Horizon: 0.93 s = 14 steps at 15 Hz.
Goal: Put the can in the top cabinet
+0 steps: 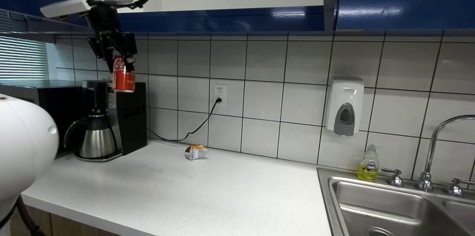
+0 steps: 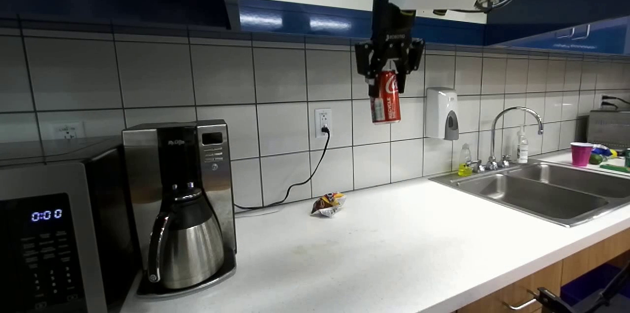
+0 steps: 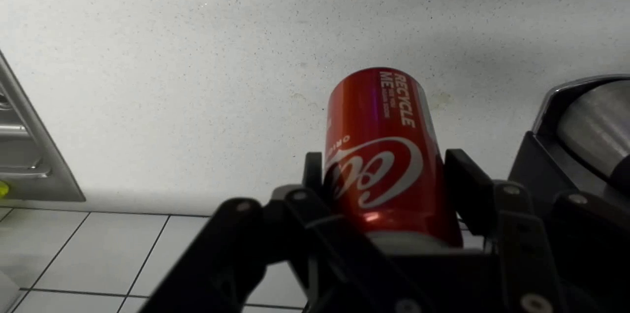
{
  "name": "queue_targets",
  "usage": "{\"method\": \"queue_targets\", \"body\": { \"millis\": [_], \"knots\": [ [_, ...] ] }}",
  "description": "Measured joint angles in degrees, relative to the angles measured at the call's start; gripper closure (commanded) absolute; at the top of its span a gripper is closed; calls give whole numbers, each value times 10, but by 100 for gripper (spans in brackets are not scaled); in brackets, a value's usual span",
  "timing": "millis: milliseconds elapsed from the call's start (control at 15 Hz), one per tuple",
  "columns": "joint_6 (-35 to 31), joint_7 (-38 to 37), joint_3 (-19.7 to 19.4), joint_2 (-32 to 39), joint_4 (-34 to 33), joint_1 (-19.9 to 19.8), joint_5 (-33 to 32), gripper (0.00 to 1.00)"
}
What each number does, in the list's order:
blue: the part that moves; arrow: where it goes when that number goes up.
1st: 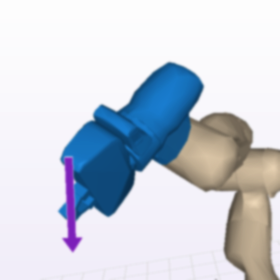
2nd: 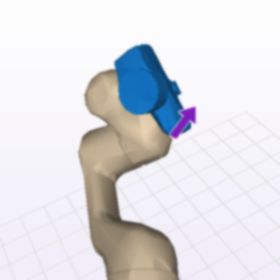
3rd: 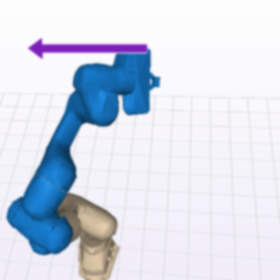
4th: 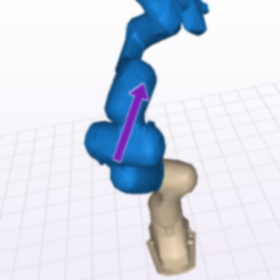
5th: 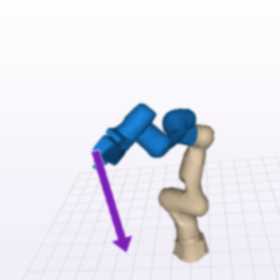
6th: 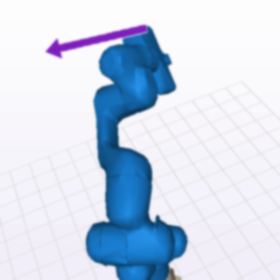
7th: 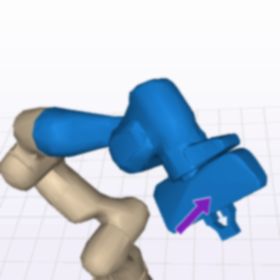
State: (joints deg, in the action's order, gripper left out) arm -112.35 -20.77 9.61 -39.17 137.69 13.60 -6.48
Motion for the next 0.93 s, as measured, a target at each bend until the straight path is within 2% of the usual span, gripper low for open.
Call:
{"method": "queue_targets", "body": {
  "millis": [533, 933],
  "knots": [
    [76, 23, 6, -4, -118, -22, 0, 62],
    [118, 35, 6, 21, -224, -47, -1, 62]
  ]
}}
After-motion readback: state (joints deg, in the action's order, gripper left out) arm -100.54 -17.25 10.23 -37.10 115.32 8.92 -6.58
